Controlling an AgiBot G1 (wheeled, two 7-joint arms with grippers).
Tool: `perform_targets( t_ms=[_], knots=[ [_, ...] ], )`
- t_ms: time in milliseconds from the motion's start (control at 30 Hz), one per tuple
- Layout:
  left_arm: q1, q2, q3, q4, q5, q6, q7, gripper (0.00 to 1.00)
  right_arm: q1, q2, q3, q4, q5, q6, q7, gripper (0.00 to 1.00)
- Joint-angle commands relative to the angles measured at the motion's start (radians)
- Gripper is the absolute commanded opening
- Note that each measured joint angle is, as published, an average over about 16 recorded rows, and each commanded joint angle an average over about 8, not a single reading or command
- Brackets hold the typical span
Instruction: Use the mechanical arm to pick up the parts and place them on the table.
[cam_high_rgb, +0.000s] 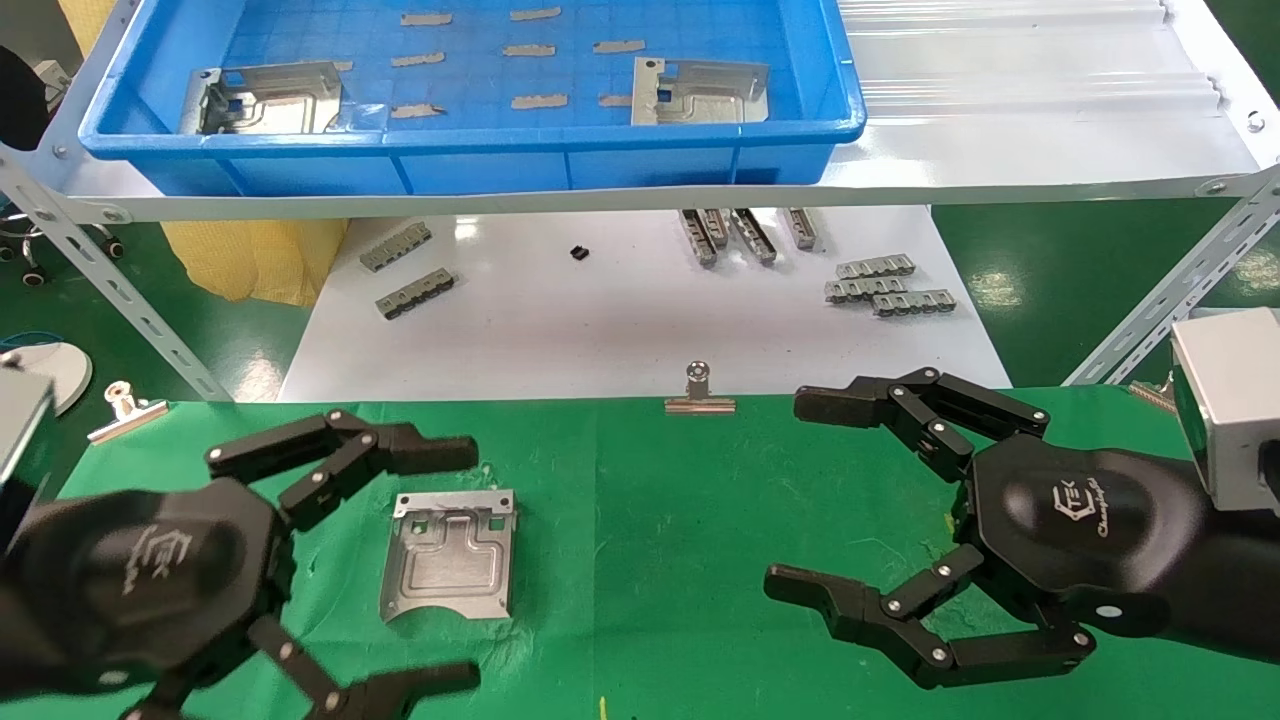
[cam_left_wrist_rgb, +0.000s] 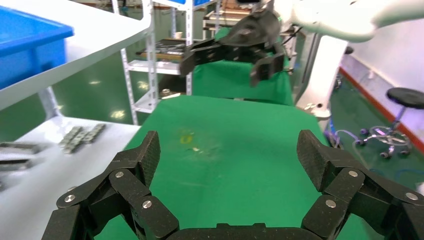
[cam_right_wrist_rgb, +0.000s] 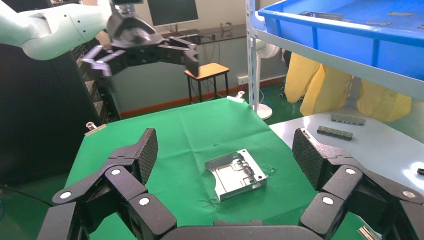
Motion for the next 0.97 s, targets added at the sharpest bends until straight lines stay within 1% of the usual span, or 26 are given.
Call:
perform_targets(
  t_ms=[33,167,967],
  knots=[
    [0.016,-0.009,-0.015,-0.034,-0.010,-0.002,-0.025,1.00,0.000,0.000,0.000,0.000,0.000,0.000,0.000,1.00],
    [0.024,-0.014,-0.022,-0.049,-0.016,-0.004,-0.031,1.00,0.000,0.000,0.000,0.000,0.000,0.000,0.000,1.00],
    [0.009,-0.005,-0.008,-0.016,-0.005,-0.003,-0.016,1.00,0.000,0.000,0.000,0.000,0.000,0.000,0.000,1.00]
  ],
)
